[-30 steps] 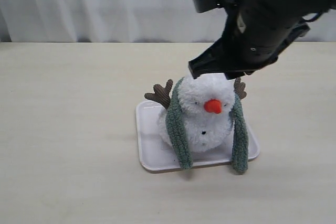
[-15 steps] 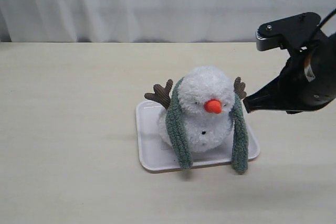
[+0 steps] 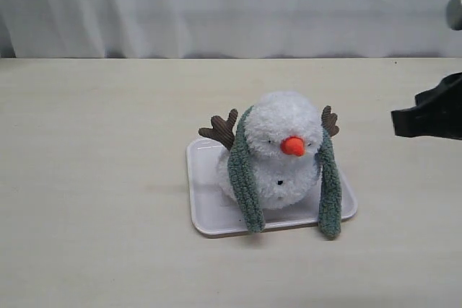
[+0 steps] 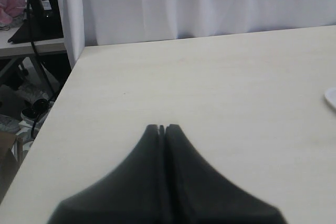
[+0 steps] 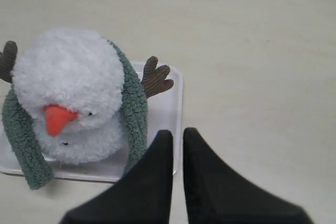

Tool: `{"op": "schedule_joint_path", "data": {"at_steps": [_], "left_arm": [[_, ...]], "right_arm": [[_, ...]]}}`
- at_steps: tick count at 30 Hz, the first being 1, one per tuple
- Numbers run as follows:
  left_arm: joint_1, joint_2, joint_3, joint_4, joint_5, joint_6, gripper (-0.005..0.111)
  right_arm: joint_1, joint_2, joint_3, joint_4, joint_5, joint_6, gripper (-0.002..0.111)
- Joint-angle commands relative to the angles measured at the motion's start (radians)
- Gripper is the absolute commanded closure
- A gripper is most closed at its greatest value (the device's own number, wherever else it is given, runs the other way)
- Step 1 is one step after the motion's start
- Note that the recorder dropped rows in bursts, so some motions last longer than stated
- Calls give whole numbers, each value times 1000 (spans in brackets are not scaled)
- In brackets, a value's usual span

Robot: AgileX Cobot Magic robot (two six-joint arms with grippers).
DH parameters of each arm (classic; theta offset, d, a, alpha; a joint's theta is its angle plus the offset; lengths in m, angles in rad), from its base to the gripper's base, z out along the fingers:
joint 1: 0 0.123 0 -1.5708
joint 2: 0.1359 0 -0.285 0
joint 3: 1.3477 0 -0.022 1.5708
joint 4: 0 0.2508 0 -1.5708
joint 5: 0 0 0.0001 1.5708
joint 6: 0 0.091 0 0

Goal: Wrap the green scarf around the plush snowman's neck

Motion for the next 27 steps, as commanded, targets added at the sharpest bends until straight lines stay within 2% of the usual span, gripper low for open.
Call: {"op": "schedule_joint_path", "data": {"at_steps": [1, 15, 27], "left_arm": [[4, -2, 3, 0, -13, 2, 107], [4, -2, 3, 0, -13, 2, 107], [4, -2, 3, 0, -13, 2, 107]], "right_arm": [[-9, -132, 45, -9, -5, -6, 101], [-9, -542, 81, 5, 130, 0, 101], [-9, -772, 81, 5, 133, 0, 101]]}}
